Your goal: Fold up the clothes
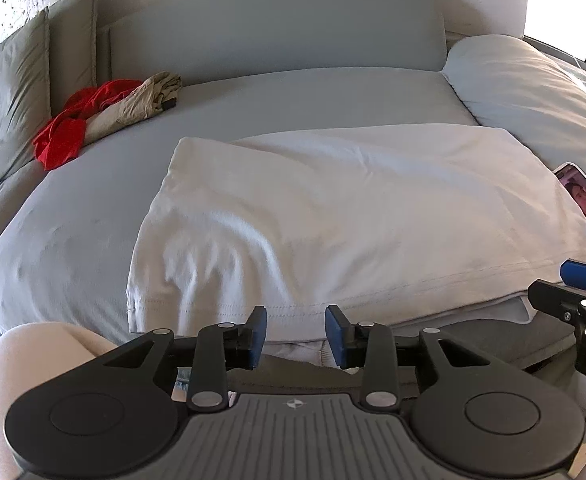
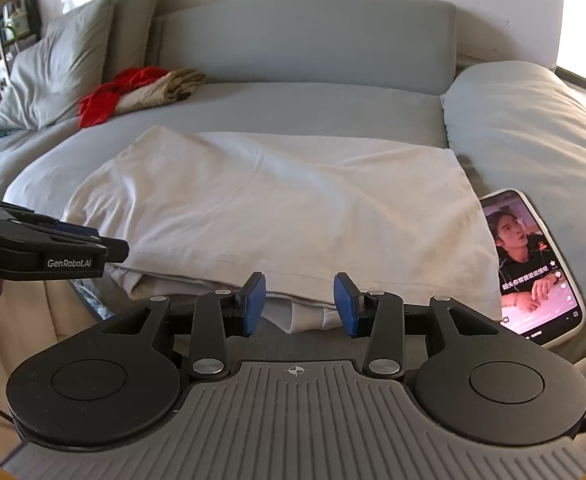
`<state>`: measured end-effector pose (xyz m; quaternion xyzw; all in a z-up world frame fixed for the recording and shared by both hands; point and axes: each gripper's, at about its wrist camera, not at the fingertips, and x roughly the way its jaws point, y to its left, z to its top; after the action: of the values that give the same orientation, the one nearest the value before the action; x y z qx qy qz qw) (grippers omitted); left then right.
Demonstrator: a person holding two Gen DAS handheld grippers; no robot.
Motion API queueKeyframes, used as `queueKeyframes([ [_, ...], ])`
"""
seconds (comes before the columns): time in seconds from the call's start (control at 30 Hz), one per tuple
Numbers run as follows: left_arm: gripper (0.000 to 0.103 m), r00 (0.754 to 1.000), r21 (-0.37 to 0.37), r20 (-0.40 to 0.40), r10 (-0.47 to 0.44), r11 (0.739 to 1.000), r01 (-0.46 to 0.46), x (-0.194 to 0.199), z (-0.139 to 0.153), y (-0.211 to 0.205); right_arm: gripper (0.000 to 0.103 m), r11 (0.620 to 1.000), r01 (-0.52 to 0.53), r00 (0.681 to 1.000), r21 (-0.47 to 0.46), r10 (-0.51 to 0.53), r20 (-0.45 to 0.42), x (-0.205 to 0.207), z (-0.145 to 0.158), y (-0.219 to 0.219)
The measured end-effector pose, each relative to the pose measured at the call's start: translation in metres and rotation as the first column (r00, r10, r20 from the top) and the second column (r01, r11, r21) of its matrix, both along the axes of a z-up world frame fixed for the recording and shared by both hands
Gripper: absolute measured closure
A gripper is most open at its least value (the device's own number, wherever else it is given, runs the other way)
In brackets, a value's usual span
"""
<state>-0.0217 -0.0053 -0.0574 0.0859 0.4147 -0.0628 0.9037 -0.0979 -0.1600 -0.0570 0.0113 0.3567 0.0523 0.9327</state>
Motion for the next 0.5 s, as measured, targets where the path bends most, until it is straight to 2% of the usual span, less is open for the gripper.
queueKeyframes([
  [0.5, 0.066, 1.0, -0.01, 0.002, 0.009, 1.0, -0.009, 0.0037, -0.0029, -0.0004, 0.058, 1.0, 0.011, 1.0, 0.003, -0.011, -0.017, 0.0025, -0.0034, -0.001],
])
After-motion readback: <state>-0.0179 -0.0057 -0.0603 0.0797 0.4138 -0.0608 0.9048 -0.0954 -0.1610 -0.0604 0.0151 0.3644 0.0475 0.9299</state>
